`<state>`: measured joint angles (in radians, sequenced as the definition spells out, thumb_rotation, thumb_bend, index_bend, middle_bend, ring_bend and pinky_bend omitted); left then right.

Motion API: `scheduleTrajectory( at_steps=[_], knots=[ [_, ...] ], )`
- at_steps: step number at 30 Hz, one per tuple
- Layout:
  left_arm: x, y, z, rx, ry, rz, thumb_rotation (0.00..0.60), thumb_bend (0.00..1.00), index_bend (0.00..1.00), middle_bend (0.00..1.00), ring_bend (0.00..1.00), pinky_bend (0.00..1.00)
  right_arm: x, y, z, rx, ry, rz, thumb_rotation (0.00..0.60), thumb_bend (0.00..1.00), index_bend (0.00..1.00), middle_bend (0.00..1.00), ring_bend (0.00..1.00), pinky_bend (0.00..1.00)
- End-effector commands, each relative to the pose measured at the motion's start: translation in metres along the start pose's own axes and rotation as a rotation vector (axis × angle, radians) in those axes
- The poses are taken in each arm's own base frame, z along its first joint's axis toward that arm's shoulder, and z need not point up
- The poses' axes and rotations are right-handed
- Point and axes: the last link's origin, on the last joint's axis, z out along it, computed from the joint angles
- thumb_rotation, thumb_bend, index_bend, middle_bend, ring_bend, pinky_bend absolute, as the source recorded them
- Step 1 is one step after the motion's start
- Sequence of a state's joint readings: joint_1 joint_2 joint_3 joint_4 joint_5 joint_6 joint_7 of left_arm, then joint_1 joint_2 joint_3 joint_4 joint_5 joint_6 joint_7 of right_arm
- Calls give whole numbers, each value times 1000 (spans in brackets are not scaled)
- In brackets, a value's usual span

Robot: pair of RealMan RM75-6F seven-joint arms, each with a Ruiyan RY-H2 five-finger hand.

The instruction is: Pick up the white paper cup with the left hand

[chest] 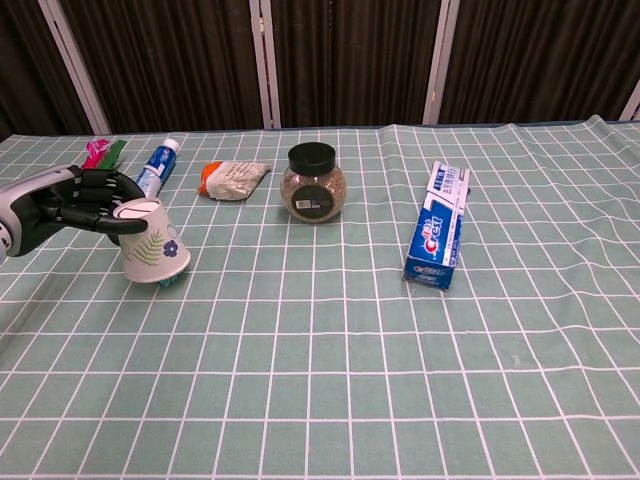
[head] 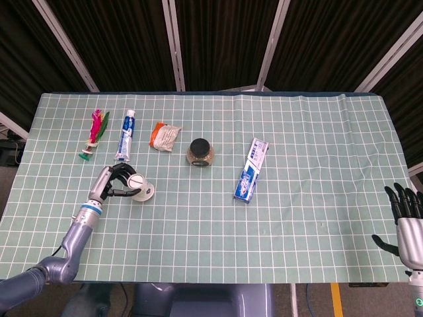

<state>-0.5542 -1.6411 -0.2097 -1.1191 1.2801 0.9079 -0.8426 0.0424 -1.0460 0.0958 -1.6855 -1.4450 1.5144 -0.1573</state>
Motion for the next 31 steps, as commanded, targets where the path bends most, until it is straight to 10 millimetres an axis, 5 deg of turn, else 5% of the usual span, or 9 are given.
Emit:
scheduleTrajectory(
  at_steps=[1, 6, 9, 18, 25, 31],
  knots=[
    [-2, -1, 0, -1, -8, 6, 600, 0, 532, 442, 410, 467, 0, 0, 0, 0, 0, 0, 600, 0, 0, 0, 0, 0],
    [-2, 0, -4, -26, -35, 31, 600, 0, 116, 23, 9, 45, 1, 0, 0, 0, 3, 2, 600, 0, 0, 0, 0, 0],
    [1, 1, -6, -41, -23, 52, 600, 0, 3, 0, 0, 0, 1, 0, -1, 0, 4, 4, 600, 0, 0, 0, 0, 0],
    [33, 31, -33, -163, 25, 183, 600, 0, 0, 0, 0, 0, 4, -1, -3, 10, 10, 16, 600, 0, 0, 0, 0, 0],
    [88, 50, -116, -208, 272, 727, 600, 0, 0, 0, 0, 0, 7, -6, -5, 35, 14, 34, 600, 0, 0, 0, 0, 0],
    [96, 47, -156, -85, 365, 966, 600, 0, 0, 0, 0, 0, 9, -9, -5, 52, 19, 45, 600, 0, 0, 0, 0, 0]
  ],
)
